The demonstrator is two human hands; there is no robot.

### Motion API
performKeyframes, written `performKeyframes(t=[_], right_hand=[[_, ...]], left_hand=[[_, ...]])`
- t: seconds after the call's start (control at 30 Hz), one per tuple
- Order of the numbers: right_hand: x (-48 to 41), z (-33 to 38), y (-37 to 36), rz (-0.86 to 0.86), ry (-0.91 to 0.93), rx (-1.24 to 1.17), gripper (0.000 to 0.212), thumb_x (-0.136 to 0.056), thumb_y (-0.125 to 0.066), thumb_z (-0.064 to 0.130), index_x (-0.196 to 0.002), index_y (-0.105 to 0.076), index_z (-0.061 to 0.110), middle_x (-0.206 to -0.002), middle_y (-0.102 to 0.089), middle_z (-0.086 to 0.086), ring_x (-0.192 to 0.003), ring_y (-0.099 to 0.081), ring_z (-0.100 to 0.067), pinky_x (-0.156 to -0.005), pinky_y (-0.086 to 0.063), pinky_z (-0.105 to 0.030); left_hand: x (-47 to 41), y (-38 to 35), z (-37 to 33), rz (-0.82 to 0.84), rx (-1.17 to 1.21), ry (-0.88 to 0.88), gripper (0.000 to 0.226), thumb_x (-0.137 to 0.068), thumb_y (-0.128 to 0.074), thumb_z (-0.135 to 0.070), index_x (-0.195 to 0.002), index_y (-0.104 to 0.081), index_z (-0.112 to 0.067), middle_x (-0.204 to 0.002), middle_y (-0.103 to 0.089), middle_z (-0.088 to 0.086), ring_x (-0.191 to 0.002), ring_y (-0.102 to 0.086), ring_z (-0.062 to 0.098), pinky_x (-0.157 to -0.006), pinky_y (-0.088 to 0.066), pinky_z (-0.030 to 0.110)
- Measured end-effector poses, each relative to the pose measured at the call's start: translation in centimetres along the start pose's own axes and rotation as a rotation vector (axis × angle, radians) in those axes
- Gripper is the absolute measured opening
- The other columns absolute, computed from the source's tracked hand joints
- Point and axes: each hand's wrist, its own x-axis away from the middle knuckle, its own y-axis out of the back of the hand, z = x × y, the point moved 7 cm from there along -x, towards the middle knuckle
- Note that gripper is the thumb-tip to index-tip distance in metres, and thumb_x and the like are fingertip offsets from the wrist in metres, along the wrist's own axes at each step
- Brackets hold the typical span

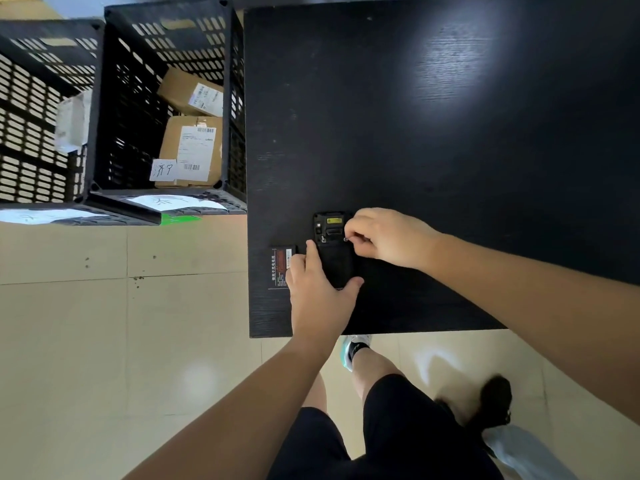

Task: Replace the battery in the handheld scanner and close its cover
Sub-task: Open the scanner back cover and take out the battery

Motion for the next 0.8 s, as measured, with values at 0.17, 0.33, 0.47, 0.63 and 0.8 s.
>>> performKeyframes(t=[0.17, 0.33, 0.47, 0.63, 0.8], right_hand=[[-0.8, 0.0, -0.2, 0.103, 0.102, 0.116, 0.01, -0.096, -0.051, 0.017, -0.097, -0.06, 0.012, -0.101, -0.061, -0.003, -0.088, -0.059, -0.023, -0.068, -0.041, -0.029], [-1.2, 0.3, 0.1, 0.167, 0.203, 0.217, 0.017, -0.099, -0.048, 0.019, -0.108, -0.06, 0.011, -0.104, -0.062, -0.005, -0.09, -0.059, -0.025, -0.07, -0.046, -0.033], [-2.0, -0.1, -0.2, 0.192, 0.239, 0.276, 0.016, -0.098, -0.046, 0.017, -0.105, -0.059, 0.011, -0.099, -0.063, -0.008, -0.083, -0.058, -0.028, -0.067, -0.045, -0.037], [-2.6, -0.3, -1.2, 0.22, 0.294, 0.325, 0.013, -0.097, -0.045, 0.019, -0.105, -0.055, 0.016, -0.098, -0.062, -0.002, -0.076, -0.054, -0.021, -0.064, -0.047, -0.033], [-2.9, -0.6, -1.6, 0.22, 0.299, 0.327, 0.013, -0.097, -0.044, 0.018, -0.105, -0.054, 0.017, -0.095, -0.062, -0.001, -0.072, -0.053, -0.021, -0.06, -0.045, -0.033]], left_hand=[[-0.3, 0.1, 0.0, -0.001, -0.024, 0.0, 0.105, -0.076, -0.077, -0.05, -0.156, -0.021, -0.013, -0.138, -0.038, 0.004, -0.133, -0.035, 0.025, -0.113, -0.037, 0.041], [-0.2, 0.0, 0.0, -0.005, -0.035, -0.002, 0.106, -0.076, -0.077, -0.05, -0.157, -0.019, -0.013, -0.137, -0.038, 0.003, -0.132, -0.036, 0.023, -0.111, -0.037, 0.038], [-0.1, 0.1, 0.0, -0.009, -0.039, -0.011, 0.107, -0.076, -0.078, -0.049, -0.157, -0.019, -0.011, -0.133, -0.04, 0.003, -0.131, -0.036, 0.023, -0.111, -0.035, 0.036], [-0.4, 0.1, 0.0, 0.01, -0.065, -0.012, 0.109, -0.075, -0.078, -0.052, -0.157, -0.017, -0.012, -0.133, -0.039, 0.001, -0.13, -0.036, 0.02, -0.11, -0.038, 0.035], [-0.4, 0.0, 0.0, -0.002, -0.061, -0.011, 0.111, -0.075, -0.079, -0.051, -0.157, -0.016, -0.01, -0.132, -0.039, 0.001, -0.129, -0.038, 0.02, -0.111, -0.041, 0.036]])
